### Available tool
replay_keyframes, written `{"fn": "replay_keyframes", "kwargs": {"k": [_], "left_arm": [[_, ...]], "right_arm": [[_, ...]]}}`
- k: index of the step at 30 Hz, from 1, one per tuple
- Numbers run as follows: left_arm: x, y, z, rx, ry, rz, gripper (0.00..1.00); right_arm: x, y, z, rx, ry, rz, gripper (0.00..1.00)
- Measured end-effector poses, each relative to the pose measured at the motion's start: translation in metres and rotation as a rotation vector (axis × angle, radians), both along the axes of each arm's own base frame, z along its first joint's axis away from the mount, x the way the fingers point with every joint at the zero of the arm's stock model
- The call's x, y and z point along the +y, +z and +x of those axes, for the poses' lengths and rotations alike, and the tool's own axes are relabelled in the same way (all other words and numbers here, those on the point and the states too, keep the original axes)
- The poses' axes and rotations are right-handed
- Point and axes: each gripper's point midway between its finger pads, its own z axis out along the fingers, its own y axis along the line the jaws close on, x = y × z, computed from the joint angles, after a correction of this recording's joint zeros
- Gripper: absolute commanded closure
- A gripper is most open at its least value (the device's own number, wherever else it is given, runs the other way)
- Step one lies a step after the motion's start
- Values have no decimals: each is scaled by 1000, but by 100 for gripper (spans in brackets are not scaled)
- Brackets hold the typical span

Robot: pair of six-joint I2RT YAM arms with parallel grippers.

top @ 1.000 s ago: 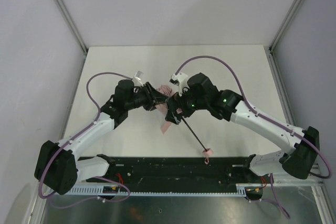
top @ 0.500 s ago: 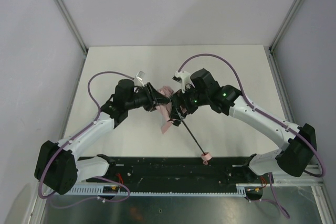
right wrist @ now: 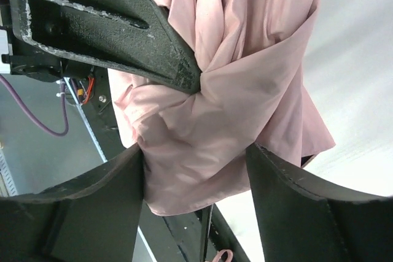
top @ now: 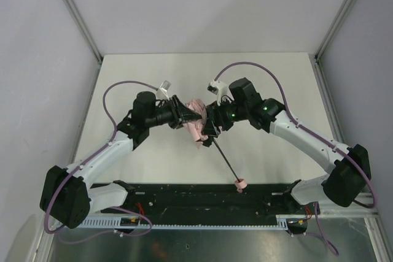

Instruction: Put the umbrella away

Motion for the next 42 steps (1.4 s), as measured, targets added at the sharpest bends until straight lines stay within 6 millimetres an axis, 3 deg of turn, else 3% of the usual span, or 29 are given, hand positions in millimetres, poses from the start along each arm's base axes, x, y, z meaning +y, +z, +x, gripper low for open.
{"fn": "replay_keyframes", "kwargs": {"k": [5, 9, 10, 13, 17, 20, 21, 28, 30, 38, 42], "left_arm": [[-2, 6, -2, -25, -25, -16, 100], [-5, 10, -5, -47, -52, -31, 100], [-5, 11, -5, -50, -58, -33, 100], [-6, 14, -8, -66, -80, -42, 100], [-7, 17, -10, -81, -101, -49, 100], [-4, 14, -7, -85, -92, -36, 98], [-3, 13, -7, -82, -91, -33, 90], [-4, 18, -9, -110, -128, -55, 11], [-4, 29, -9, -153, -140, -81, 3], [-6, 43, -11, -232, -159, -101, 1], [-9, 29, -15, -230, -171, -41, 20]], "right_arm": [[5, -3, -1, 14, 23, 18, 13], [11, -7, -3, 27, 45, 22, 13], [13, -8, -4, 32, 53, 28, 18], [16, -9, -7, 41, 82, 51, 43], [20, -7, -10, 59, 106, 92, 89], [19, -9, -9, 70, 97, 122, 99], [20, -8, -10, 70, 93, 134, 99], [15, -3, -13, 76, 35, 220, 100], [13, -1, -14, 77, 10, 233, 100], [7, 11, -9, 53, -99, 244, 100], [2, 6, -6, 57, -155, 214, 100]]}}
